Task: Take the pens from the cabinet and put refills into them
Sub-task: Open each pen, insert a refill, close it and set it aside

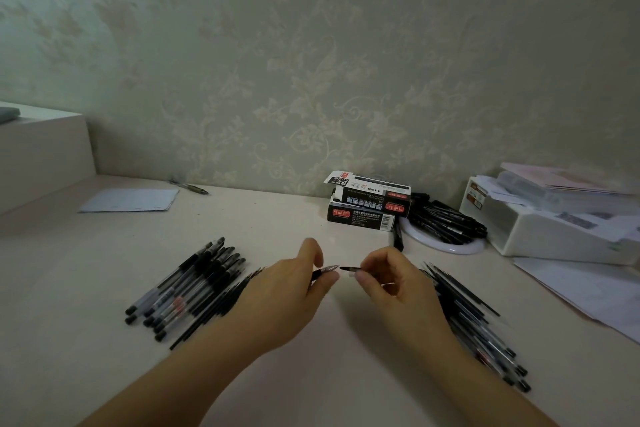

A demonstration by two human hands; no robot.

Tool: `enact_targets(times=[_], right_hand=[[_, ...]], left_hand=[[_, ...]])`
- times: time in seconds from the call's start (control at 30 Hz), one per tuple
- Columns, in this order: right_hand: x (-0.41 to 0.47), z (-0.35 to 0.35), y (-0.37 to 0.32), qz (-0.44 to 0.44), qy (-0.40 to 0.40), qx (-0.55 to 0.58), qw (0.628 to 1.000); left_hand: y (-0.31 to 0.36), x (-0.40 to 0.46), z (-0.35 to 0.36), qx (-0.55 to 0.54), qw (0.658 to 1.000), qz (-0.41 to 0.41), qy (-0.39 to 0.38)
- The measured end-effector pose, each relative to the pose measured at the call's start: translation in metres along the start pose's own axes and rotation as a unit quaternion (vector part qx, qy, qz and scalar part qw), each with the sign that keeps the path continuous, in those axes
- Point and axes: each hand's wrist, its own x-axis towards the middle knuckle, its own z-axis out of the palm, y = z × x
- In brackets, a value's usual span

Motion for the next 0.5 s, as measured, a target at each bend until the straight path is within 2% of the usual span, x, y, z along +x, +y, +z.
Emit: enact_targets(times=[0.1,0.23,0.37,0.5], right_hand=[[-0.0006,-0.0023,0.0077,0.014,-0.028,-0.115,0.993],[-0.0024,-0.0001,0.01,0.001,-0.06,-0.161,0.985],[-0.0021,0.0011,0.0099,-0.03,-0.06,-0.164,0.984],[-0.0006,0.0001,0.0021,-0.05,-0.038,-0.094,0.994]], left_hand=[[-0.0018,-0.0005,0.0006,-0.021,1.0,0.004,-0.015],[-0.0017,-0.0009,0.0012,-0.006,0.999,0.035,-0.035],[-0.0043,-0.0009,0.0016,-0.005,0.998,0.045,-0.033],[-0.0049,0.0003,0.0024,-0.02,0.998,0.062,-0.013]])
